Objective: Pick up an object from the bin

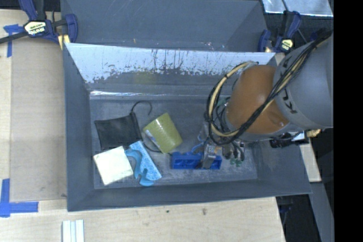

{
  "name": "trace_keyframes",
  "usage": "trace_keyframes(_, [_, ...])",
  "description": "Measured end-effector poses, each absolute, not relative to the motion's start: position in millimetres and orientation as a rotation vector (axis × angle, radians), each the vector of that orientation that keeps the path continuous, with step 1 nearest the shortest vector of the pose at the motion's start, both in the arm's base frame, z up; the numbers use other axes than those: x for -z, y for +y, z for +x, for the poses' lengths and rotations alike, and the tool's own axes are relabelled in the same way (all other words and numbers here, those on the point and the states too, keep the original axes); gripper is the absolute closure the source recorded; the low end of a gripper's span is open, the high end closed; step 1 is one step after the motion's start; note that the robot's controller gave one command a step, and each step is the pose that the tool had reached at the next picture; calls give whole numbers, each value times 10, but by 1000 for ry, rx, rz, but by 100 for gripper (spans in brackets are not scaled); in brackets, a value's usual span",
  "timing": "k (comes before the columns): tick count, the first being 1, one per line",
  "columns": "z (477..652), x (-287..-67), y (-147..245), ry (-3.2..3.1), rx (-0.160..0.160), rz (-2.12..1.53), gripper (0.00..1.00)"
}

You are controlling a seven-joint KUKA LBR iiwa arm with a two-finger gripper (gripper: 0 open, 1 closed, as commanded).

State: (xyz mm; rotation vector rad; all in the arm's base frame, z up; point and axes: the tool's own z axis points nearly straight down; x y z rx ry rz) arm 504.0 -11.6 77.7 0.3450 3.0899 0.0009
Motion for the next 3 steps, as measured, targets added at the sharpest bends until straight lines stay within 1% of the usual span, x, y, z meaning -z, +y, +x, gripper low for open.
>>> trace_keyframes(1, [5033,-809,-116,3091,-1,346,100])
trace_keyframes(3, [4988,-1159,-109,3107,0,343,100])
